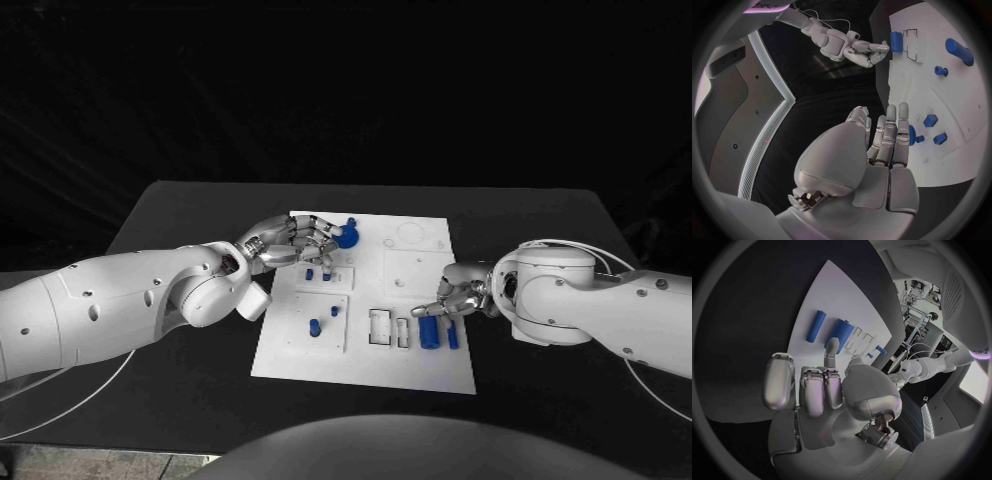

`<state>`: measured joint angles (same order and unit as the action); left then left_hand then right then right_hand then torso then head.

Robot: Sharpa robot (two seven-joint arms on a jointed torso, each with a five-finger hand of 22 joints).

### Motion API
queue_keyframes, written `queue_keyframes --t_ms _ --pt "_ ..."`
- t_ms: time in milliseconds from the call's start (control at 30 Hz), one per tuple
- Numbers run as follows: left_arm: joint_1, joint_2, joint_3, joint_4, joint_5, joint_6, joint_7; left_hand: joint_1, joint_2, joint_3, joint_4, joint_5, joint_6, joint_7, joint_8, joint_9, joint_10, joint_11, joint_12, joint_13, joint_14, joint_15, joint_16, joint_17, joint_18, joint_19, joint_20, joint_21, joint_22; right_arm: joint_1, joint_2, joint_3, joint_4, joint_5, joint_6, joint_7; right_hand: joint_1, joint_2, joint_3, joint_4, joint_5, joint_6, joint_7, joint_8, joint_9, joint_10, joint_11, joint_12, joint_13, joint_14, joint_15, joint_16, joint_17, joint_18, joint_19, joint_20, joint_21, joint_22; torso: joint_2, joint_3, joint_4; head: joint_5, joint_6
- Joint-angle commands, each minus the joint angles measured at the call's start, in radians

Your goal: Assemble the parts on the task board

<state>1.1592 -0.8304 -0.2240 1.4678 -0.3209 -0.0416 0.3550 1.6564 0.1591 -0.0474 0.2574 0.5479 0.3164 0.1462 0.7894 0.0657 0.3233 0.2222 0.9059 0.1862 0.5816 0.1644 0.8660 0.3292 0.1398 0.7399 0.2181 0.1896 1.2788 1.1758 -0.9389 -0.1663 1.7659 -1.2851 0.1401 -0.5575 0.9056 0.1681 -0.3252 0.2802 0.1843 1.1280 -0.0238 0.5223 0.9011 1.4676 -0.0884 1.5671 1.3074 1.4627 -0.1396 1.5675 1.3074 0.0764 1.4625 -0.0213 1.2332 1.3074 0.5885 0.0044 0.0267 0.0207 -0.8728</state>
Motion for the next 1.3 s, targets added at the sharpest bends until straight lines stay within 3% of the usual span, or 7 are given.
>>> queue_keyframes --t_ms 33,500,633,800,933,1300 --pt "-0.001 0.002 0.001 0.001 -0.002 0.022 0.013 0.008 0.000 0.007 0.000 0.003 0.007 0.006 -0.004 -0.001 0.010 0.001 -0.005 -0.002 0.005 0.000 -0.004 -0.001 -0.013 -0.007 -0.003 0.004 0.003 -0.001 0.001 0.000 0.002 -0.002 0.032 -0.017 0.013 -0.001 -0.007 -0.001 -0.002 0.010 -0.002 -0.002 0.003 0.103 0.005 0.004 0.263 0.108 0.005 0.003 0.263 -0.006 0.000 0.002 0.000 0.171 -0.001 0.0002 0.0002 -0.002 0.000" --pt "-0.001 -0.002 0.001 0.002 0.000 0.022 0.014 0.008 0.000 0.007 0.000 0.003 0.007 0.006 -0.004 -0.001 0.010 0.001 -0.005 -0.002 0.005 0.000 -0.004 -0.001 -0.013 -0.007 -0.003 0.004 0.003 -0.002 0.005 0.000 0.000 -0.007 0.033 -0.025 0.029 0.000 -0.007 -0.004 0.003 0.009 -0.002 -0.006 0.005 0.103 0.004 0.004 0.263 0.108 0.004 0.003 0.263 -0.005 -0.003 0.002 -0.009 0.168 0.000 0.0000 0.0005 -0.001 0.000" --pt "-0.001 -0.002 0.001 0.002 0.000 0.022 0.014 0.008 0.000 0.008 0.000 0.004 0.007 0.006 -0.005 -0.001 0.011 0.001 -0.006 -0.003 0.005 0.000 -0.004 -0.002 -0.013 -0.007 -0.003 0.005 0.003 -0.002 0.007 0.000 0.000 -0.007 0.031 -0.026 0.049 0.002 -0.009 -0.005 0.033 0.001 0.000 -0.024 0.003 0.103 0.005 0.004 0.263 0.106 0.005 -0.001 0.256 -0.003 -0.006 0.002 -0.018 0.166 -0.001 -0.0004 -0.0001 -0.002 0.000" --pt "-0.001 0.000 0.001 0.001 0.000 0.025 0.013 0.009 -0.001 0.010 0.000 0.005 0.007 0.006 -0.006 -0.001 0.012 0.001 -0.008 -0.004 0.006 0.000 -0.004 -0.002 -0.013 -0.007 -0.004 0.005 0.005 -0.004 0.008 0.000 0.000 -0.008 0.016 -0.024 0.080 -0.008 -0.020 -0.005 0.103 -0.046 0.019 -0.088 -0.021 0.103 0.017 0.004 0.263 0.101 0.014 -0.014 0.232 0.006 -0.024 0.009 -0.072 0.151 0.000 -0.0002 -0.0003 -0.004 0.000" --pt "-0.001 0.000 0.001 0.001 0.000 0.026 0.013 0.009 -0.001 0.011 0.000 0.005 0.007 0.006 -0.007 -0.001 0.013 0.001 -0.008 -0.004 0.006 0.000 -0.005 -0.002 -0.013 -0.008 -0.004 0.005 0.006 -0.006 0.010 0.000 -0.003 -0.009 0.013 -0.029 0.090 -0.013 -0.028 0.000 0.122 -0.080 0.032 -0.120 -0.033 0.103 0.028 0.004 0.263 0.100 0.023 -0.018 0.227 0.009 -0.029 0.016 -0.092 0.145 0.000 0.0002 0.0005 -0.004 0.000" --pt "-0.001 0.001 0.001 0.000 0.000 0.029 0.010 0.009 -0.002 0.014 0.001 0.005 0.007 0.005 -0.009 -0.001 0.017 0.001 -0.010 -0.006 0.007 0.000 -0.005 -0.003 -0.014 -0.009 -0.004 0.005 0.008 -0.018 0.025 0.000 -0.013 -0.019 0.038 -0.053 0.096 -0.020 -0.034 -0.001 0.114 -0.074 0.034 -0.118 -0.030 0.103 0.030 0.004 0.263 0.099 0.026 -0.021 0.221 0.012 -0.032 0.020 -0.108 0.141 0.000 -0.0002 0.0005 -0.003 0.000"
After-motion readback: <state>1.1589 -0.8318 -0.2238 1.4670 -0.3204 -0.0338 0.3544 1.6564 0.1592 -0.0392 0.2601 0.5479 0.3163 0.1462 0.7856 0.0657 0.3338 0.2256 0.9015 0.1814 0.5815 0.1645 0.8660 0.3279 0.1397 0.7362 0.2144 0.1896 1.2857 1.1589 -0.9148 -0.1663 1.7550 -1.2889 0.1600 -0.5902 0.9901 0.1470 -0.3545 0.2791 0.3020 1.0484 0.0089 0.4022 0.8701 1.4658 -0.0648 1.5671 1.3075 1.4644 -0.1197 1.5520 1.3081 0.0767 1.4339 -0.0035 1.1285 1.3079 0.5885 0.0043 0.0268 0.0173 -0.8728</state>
